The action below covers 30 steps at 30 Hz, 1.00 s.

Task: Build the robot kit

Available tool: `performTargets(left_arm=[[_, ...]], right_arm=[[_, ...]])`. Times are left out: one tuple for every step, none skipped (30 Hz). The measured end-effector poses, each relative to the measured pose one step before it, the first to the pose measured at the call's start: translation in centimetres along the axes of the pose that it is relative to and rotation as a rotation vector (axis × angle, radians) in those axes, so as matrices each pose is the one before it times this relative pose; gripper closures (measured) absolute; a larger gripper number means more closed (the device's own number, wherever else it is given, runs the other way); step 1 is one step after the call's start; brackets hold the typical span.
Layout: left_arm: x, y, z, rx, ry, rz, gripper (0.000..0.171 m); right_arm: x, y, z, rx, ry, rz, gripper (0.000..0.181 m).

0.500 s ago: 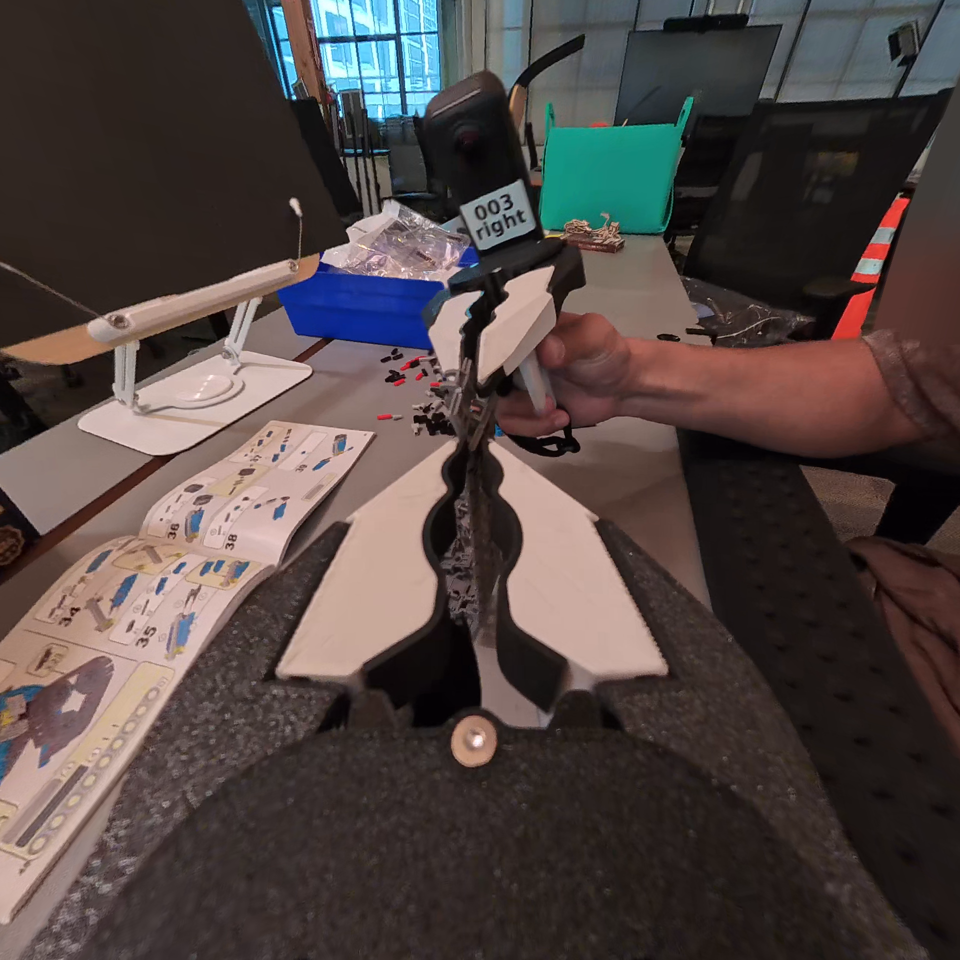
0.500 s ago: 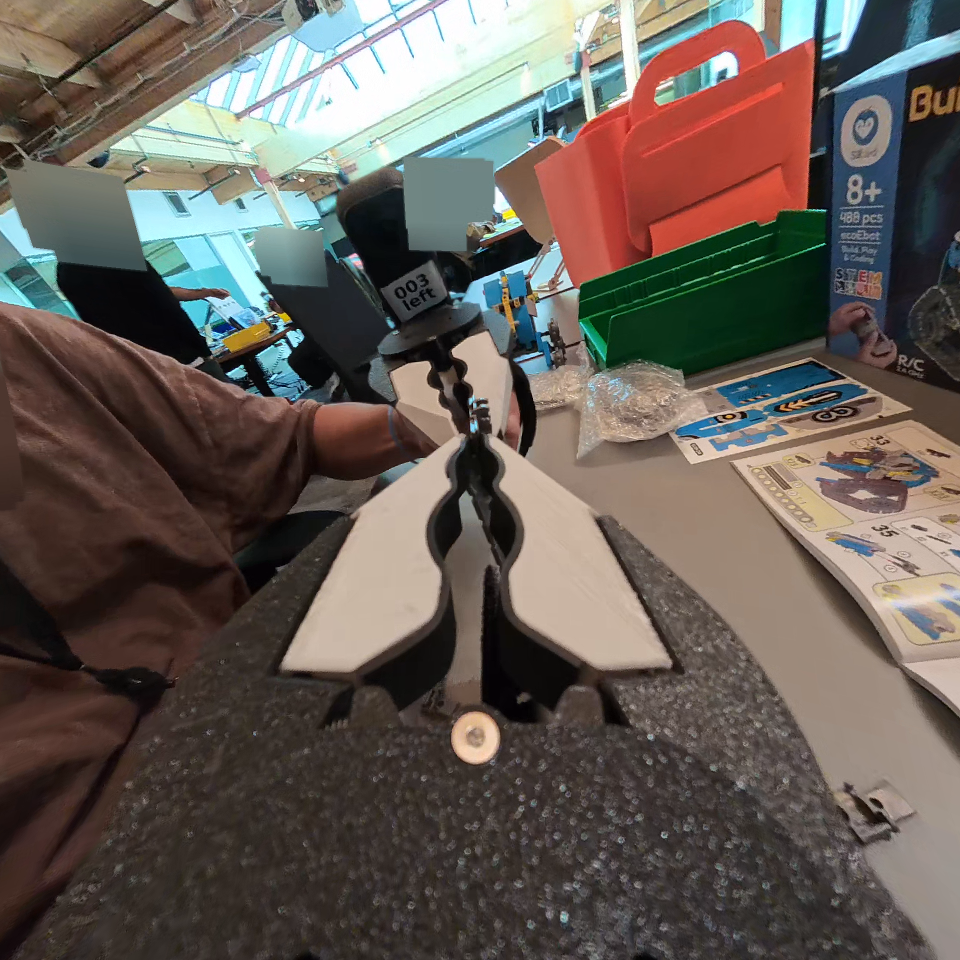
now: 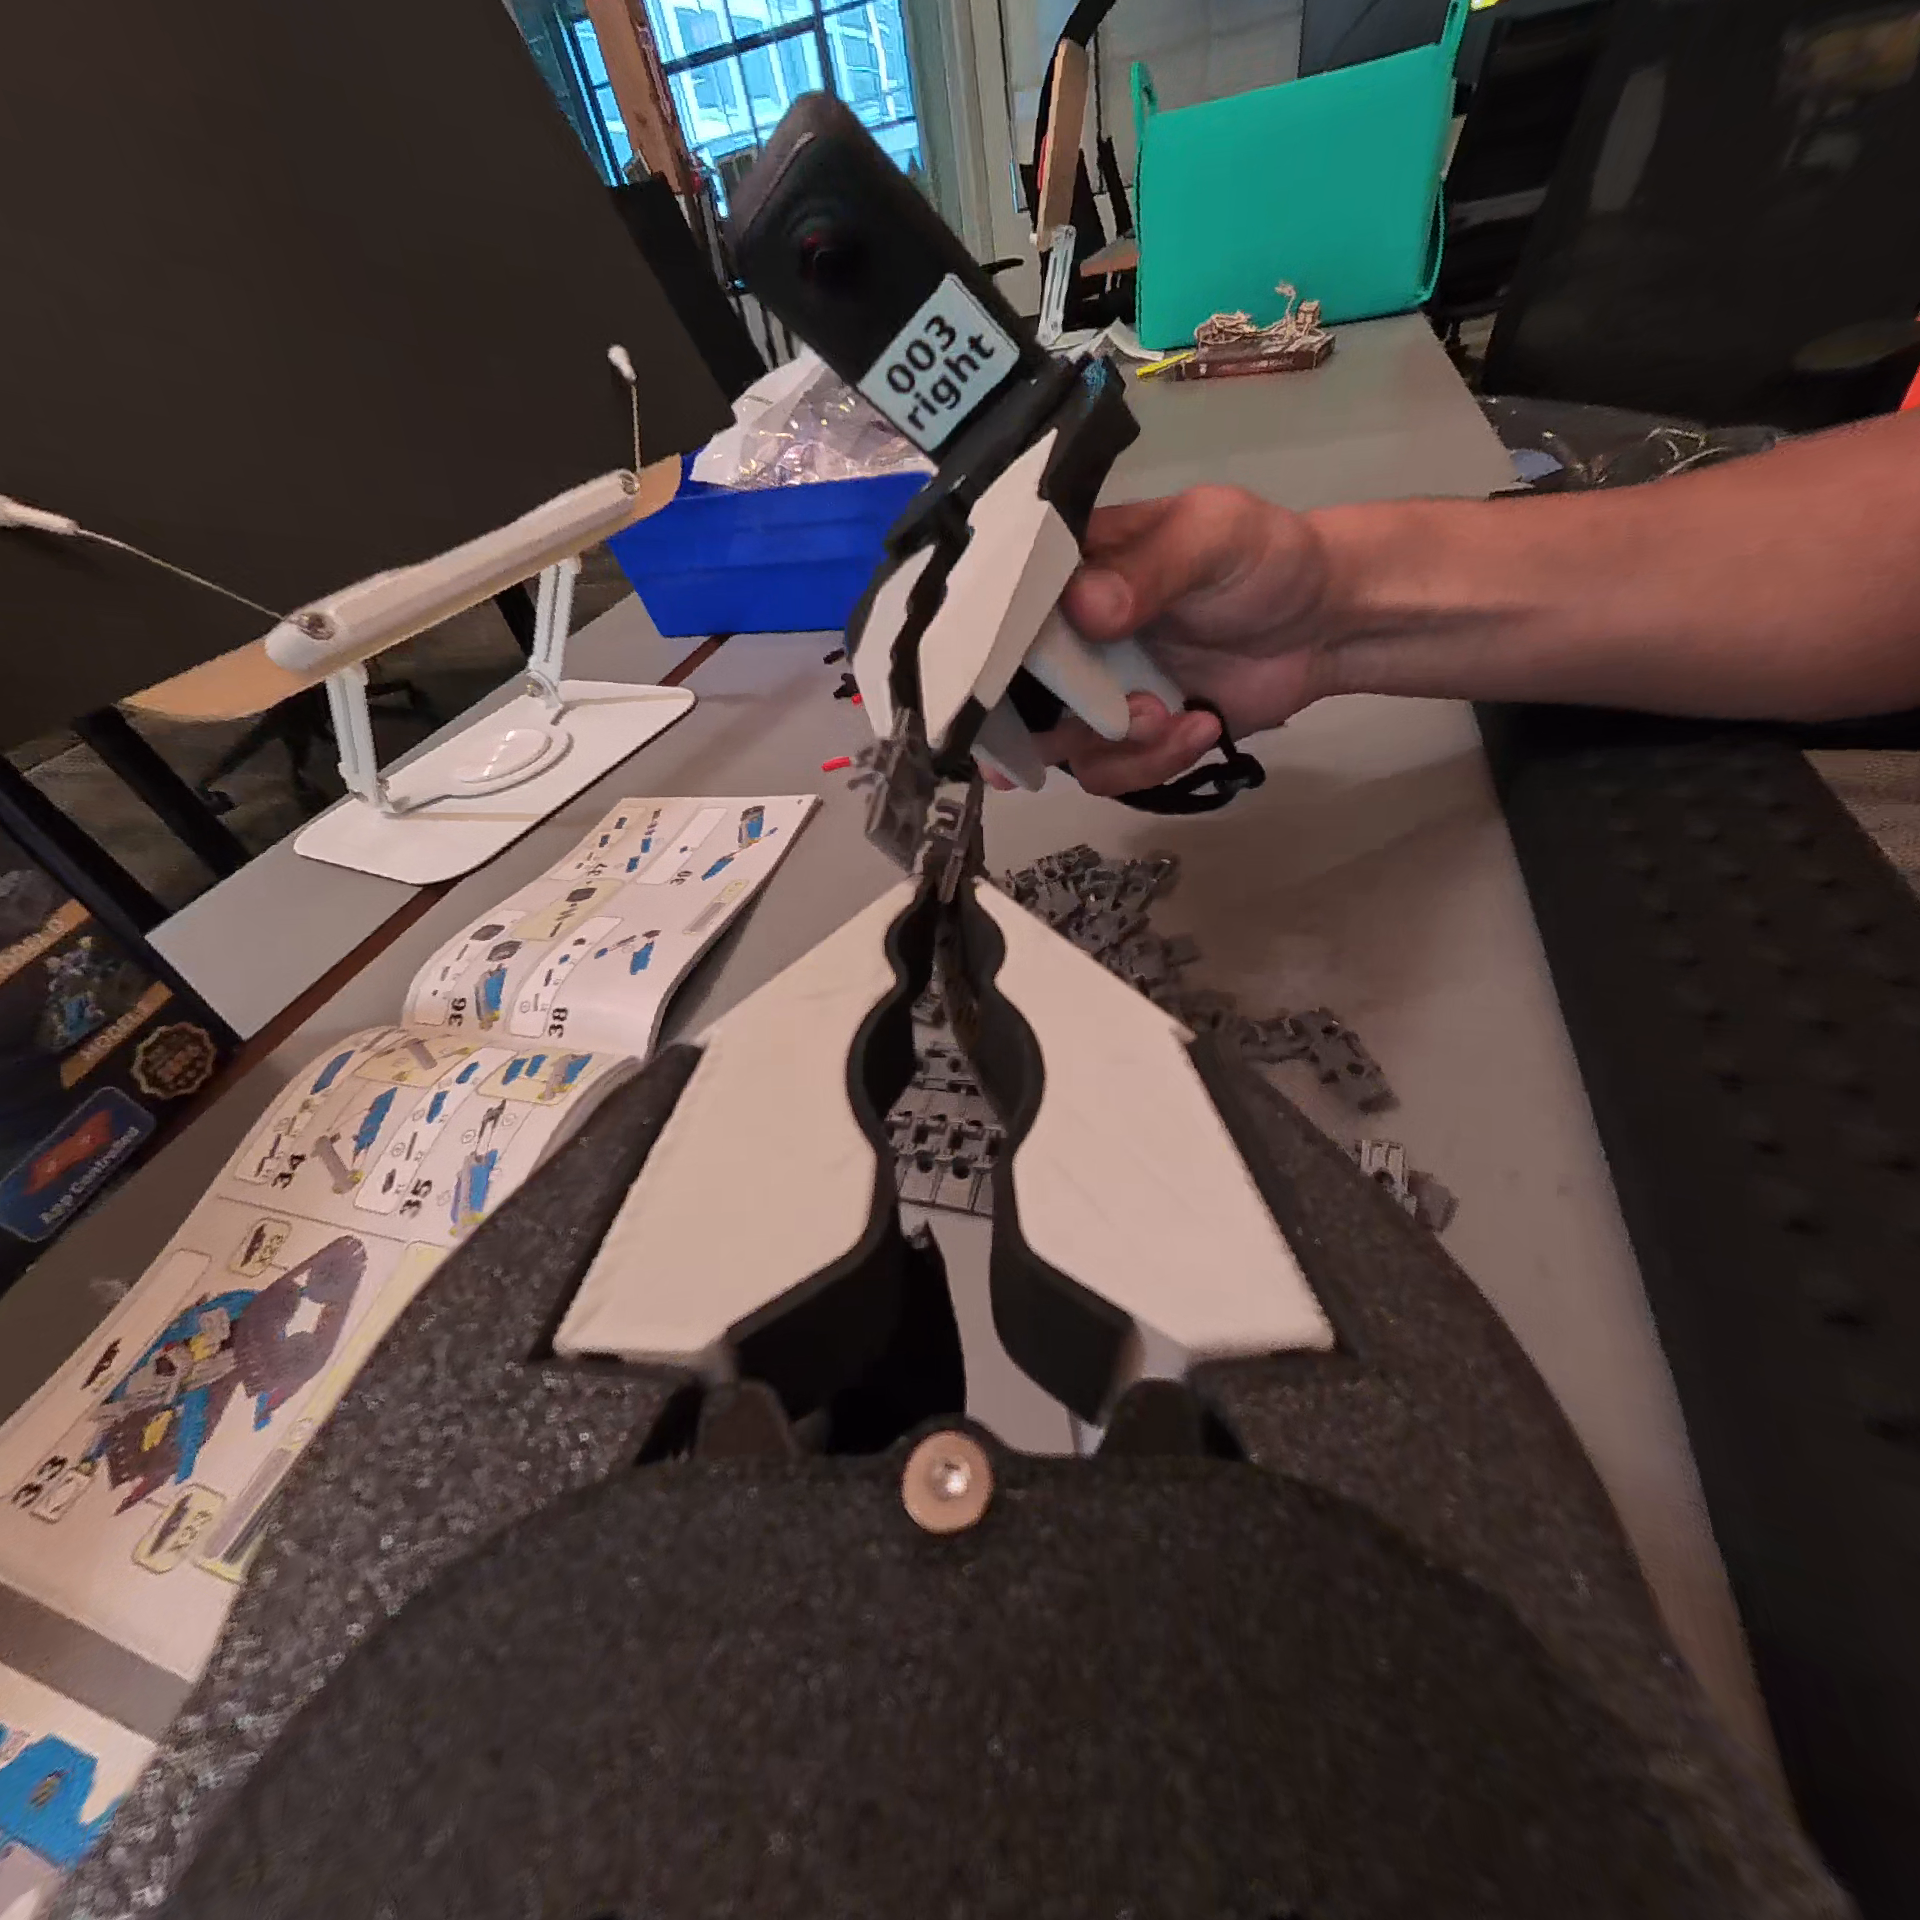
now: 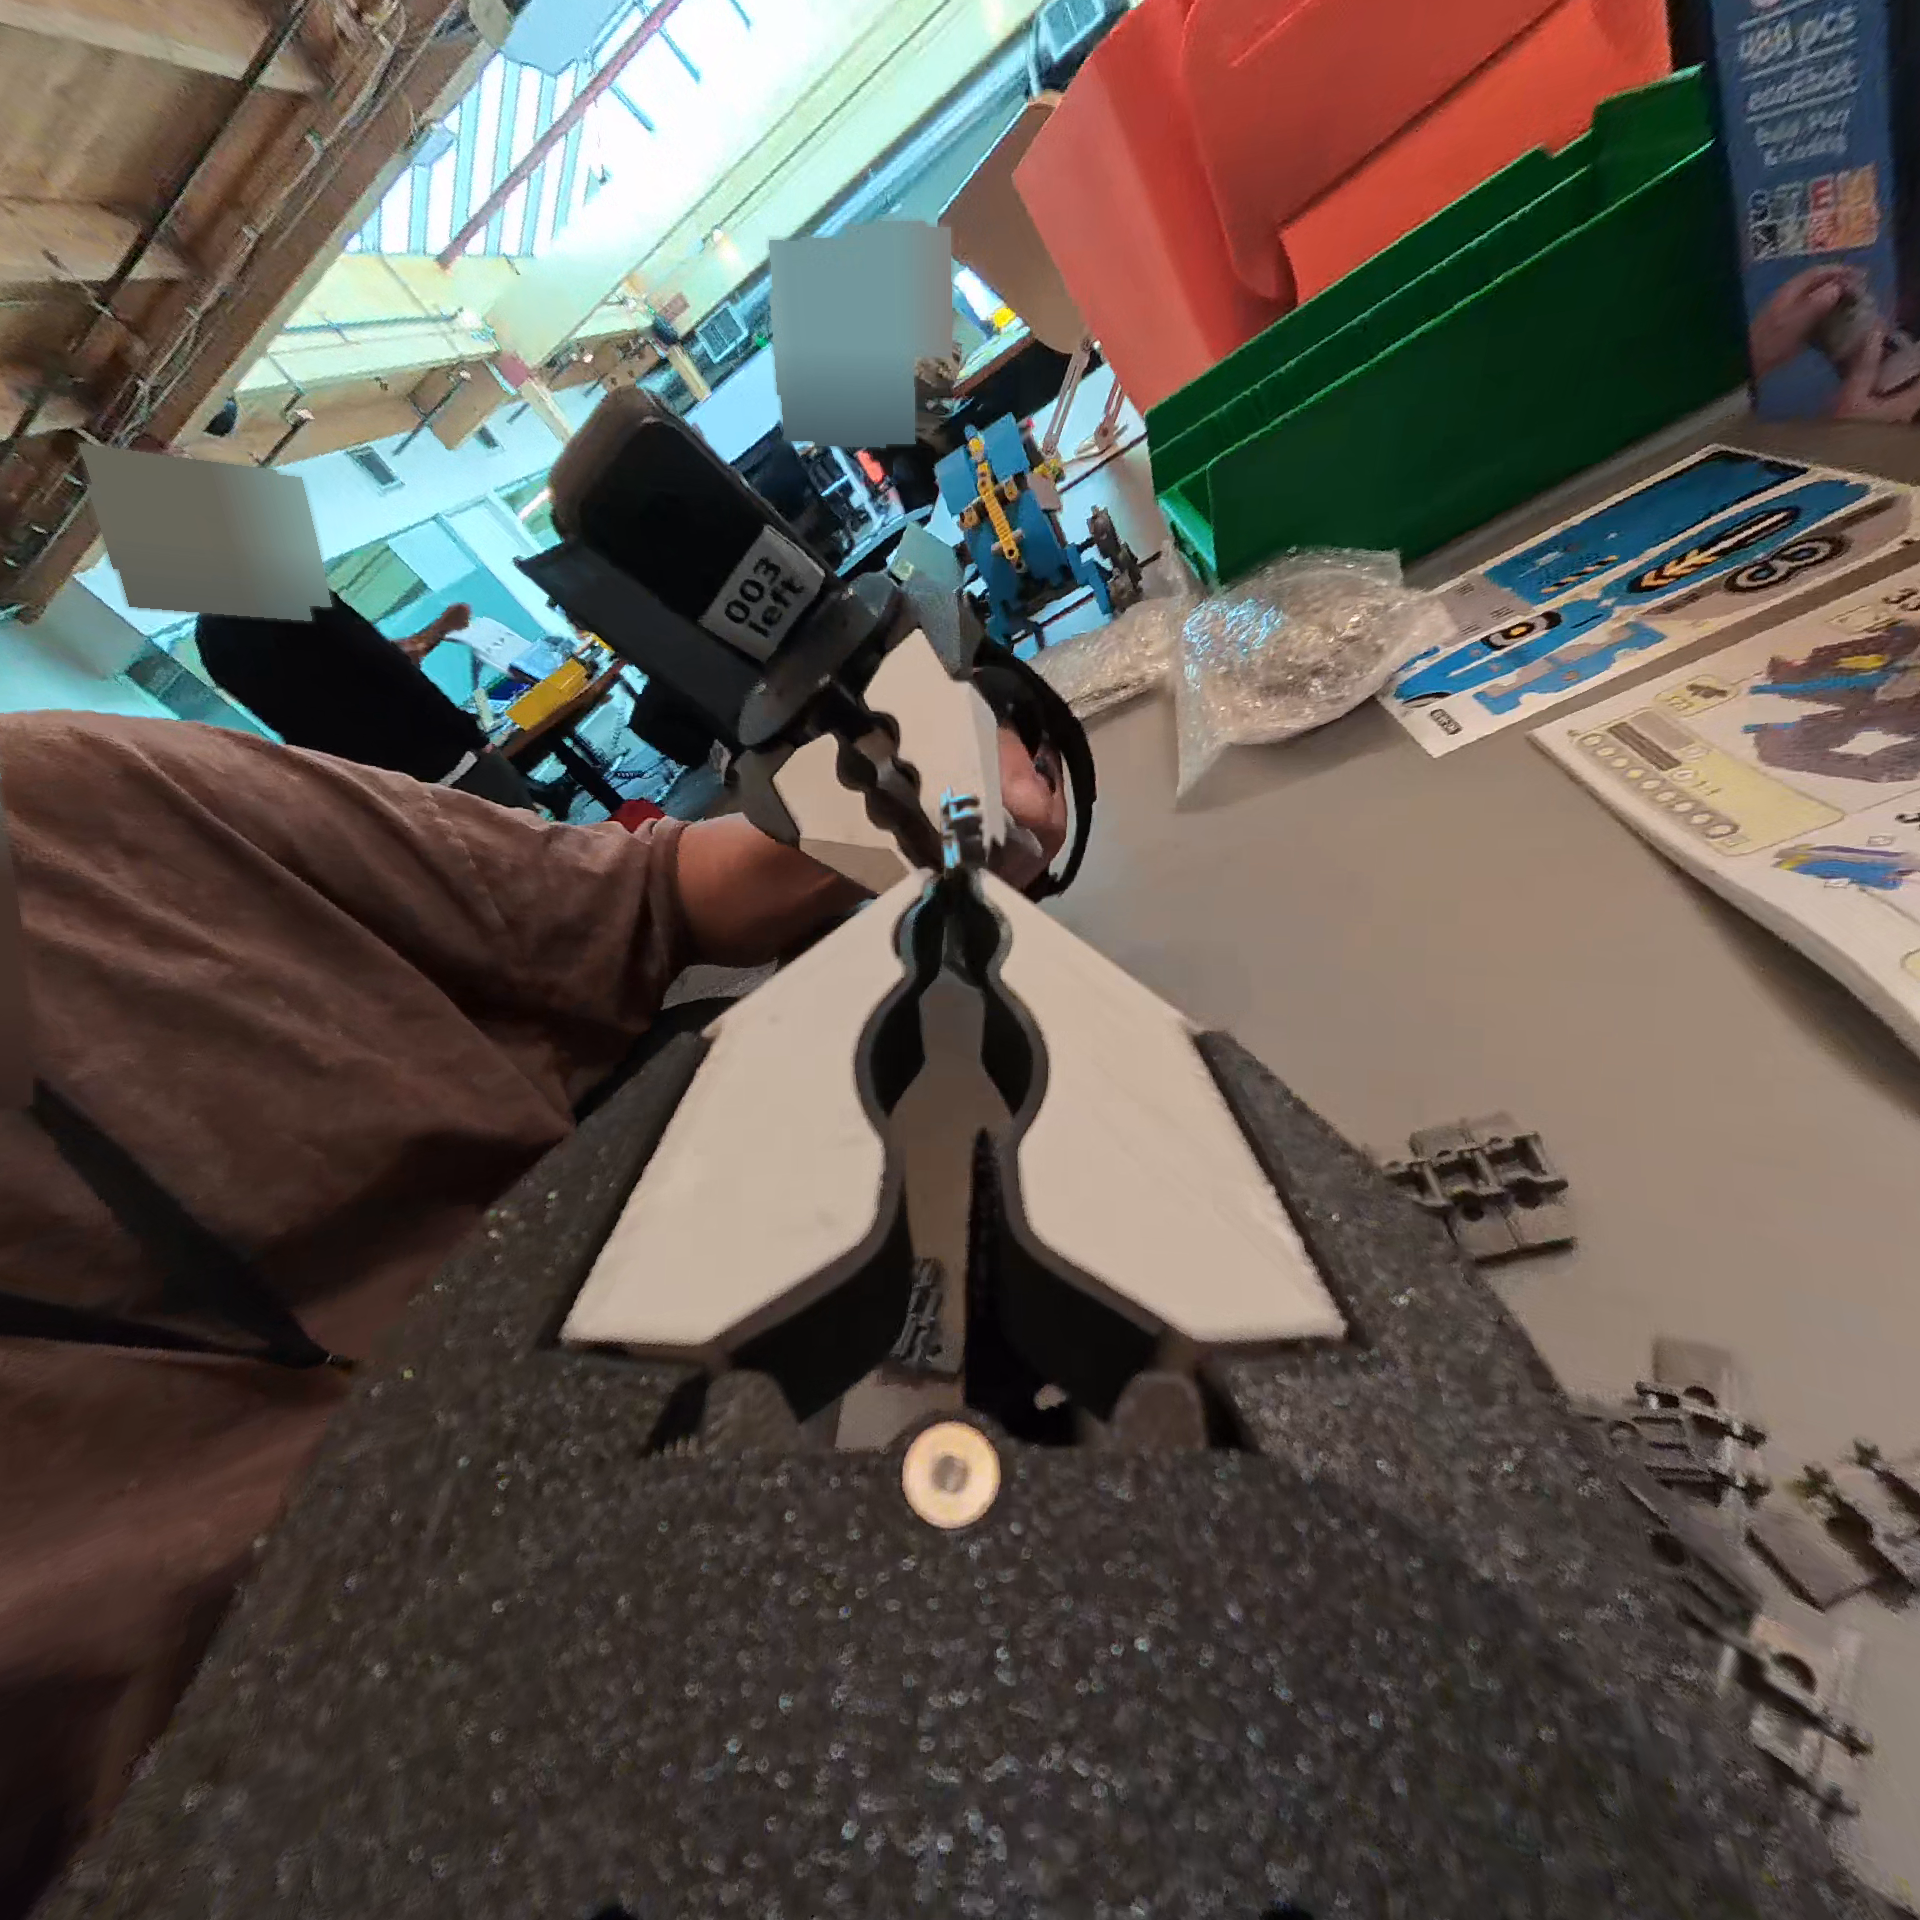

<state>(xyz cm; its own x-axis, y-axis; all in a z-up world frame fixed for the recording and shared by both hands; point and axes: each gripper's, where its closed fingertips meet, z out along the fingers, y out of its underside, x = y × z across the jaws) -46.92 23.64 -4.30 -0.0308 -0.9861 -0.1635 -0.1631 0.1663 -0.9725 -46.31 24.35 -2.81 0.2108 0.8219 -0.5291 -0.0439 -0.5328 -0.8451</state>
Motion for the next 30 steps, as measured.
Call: performTargets(left_arm=[[0.09, 0.281, -0.015, -0.00735, 0.0083, -0.005, 0.169], [-0.083, 0.203, -0.032, -0.00573, -0.0022, -0.0026, 0.169], [-0.109, -0.008, -0.085, 0.00345, -0.0021, -0.0065, 0.169], [-0.024, -0.035, -0.078, 0.00276, 0.0055, -0.0114, 0.169], [-0.056, -0.004, -0.053, 0.00134, 0.0002, -0.0056, 0.169], [-0.067, 0.021, -0.019, 0.00198, -0.0036, 0.0006, 0.169], [0.108, 0.079, 0.017, -0.00181, 0.007, 0.0009, 0.169], [0.131, -0.03, 0.004, 0.00189, 0.0065, -0.0001, 0.169], [0.083, -0.075, -0.004, 0.00271, 0.0014, 0.0018, 0.169], [0.059, -0.08, -0.025, 0.00159, 0.0003, 0.0056, 0.169], [-0.009, -0.046, -0.03, -0.00175, -0.0035, 0.0059, 0.169], [0.012, 0.01, -0.035, -0.00299, 0.0004, 0.0028, 0.169], [-0.002, -0.008, -0.024, -0.00004, 0.0018, -0.0033, 0.169], [-0.007, -0.059, -0.025, 0.00417, 0.0018, -0.0052, 0.169], [0.004, -0.014, 0.01, 0.00154, 0.0013, -0.005, 0.169], [0.008, -0.018, -0.008, 0.00181, 0.0017, -0.0019, 0.169], [0.012, 0.023, -0.022, -0.00033, 0.0026, -0.0018, 0.169], [0.058, -0.002, -0.008, 0.00035, 0.0047, -0.0002, 0.169], [0.144, -0.018, -0.006, 0.00274, 0.0086, 0.0015, 0.169], [0.139, -0.021, 0.016, 0.0019, 0.0076, -0.0003, 0.169], [0.105, 0.019, 0.046, -0.00011, 0.0045, -0.0002, 0.169], [0.081, 0.103, 0.084, -0.00377, 0.0038, -0.001, 0.169], [0.097, 0.156, 0.095, -0.00565, 0.0046, -0.0028, 0.169], [0.142, 0.171, 0.112, -0.00617, 0.0083, -0.0049, 0.169], [0.082, 0.155, 0.105, -0.00557, 0.0043, -0.006, 0.169], [0.025, 0.072, 0.091, -0.00145, -0.0001, -0.0038, 0.169], [0.039, 0.04, 0.056, 0.00071, 0.0016, -0.0006, 0.169], [-0.026, 0.032, 0.015, -0.00086, -0.0005, -0.0015, 0.169], [-0.049, 0.056, 0.004, -0.0033, -0.0009, -0.0021, 0.169], [-0.036, 0.058, 0.002, -0.00282, -0.0006, 0.0012, 0.169]], right_arm=[[-0.075, 0.158, 0.209, -0.0058, -0.0102, 0.0026, 0.178], [-0.153, -0.009, 0.162, 0.0015, -0.0108, 0.0, 0.178], [-0.184, 0.132, 0.181, -0.0092, -0.0103, 0.0002, 0.178], [-0.019, 0.203, 0.178, -0.0143, 0.0042, -0.0085, 0.178], [-0.008, 0.034, 0.123, -0.0022, 0.0067, -0.0114, 0.178], [0.046, -0.009, 0.043, -0.0009, 0.0073, -0.0073, 0.178], [0.2, -0.182, -0.088, 0.01, 0.019, -0.0134, 0.178], [0.21, -0.231, -0.161, 0.0139, 0.0201, -0.0149, 0.178], [0.023, 0.011, -0.091, -0.0031, 0.0005, -0.0009, 0.178], [0.163, 0.191, -0.029, -0.0131, 0.0064, 0.0029, 0.178], [0.19, 0.204, -0.014, -0.0069, 0.0107, -0.0081, 0.178], [-0.058, 0.202, 0.037, -0.0073, -0.0055, 0.0006, 0.178], [-0.085, 0.156, 0.017, -0.0076, -0.0069, 0.0034, 0.178], [-0.106, -0.014, -0.021, 0.0022, -0.0058, -0.0054, 0.178], [-0.172, -0.081, -0.014, 0.0057, -0.0104, -0.0029, 0.178], [-0.086, -0.064, 0.005, 0.0029, -0.0069, 0.0022, 0.178], [-0.012, 0.036, 0.019, -0.0005, -0.001, -0.0053, 0.178], [-0.039, 0.052, 0.011, -0.0017, -0.0025, -0.0044, 0.178], [-0.148, 0.071, -0.019, -0.0064, -0.0099, -0.0008, 0.178], [-0.139, 0.1, -0.033, -0.009, -0.0089, -0.0041, 0.178], [-0.084, 0.105, -0.057, -0.0092, -0.0033, -0.0099, 0.178], [-0.028, 0.164, -0.051, -0.0123, 0.0019, -0.0164, 0.178], [0.005, 0.236, -0.062, -0.0156, 0.0049, -0.0212, 0.178], [-0.064, 0.289, -0.072, -0.0191, 0.0032, -0.0256, 0.178], [-0.016, 0.266, -0.064, -0.019, 0.0094, -0.0276, 0.178], [0.029, 0.196, -0.061, -0.0163, 0.0136, -0.0254, 0.177], [-0.09, 0.091, -0.042, -0.0127, 0.0059, -0.022, 0.176], [-0.195, 0.036, -0.032, -0.0081, -0.003, -0.0201, 0.171], [-0.089, 0.063, -0.004, -0.0105, 0.002, -0.0152, 0.168], [-0.125, 0.079, 0.018, -0.0117, -0.0005, -0.0156, 0.164]])
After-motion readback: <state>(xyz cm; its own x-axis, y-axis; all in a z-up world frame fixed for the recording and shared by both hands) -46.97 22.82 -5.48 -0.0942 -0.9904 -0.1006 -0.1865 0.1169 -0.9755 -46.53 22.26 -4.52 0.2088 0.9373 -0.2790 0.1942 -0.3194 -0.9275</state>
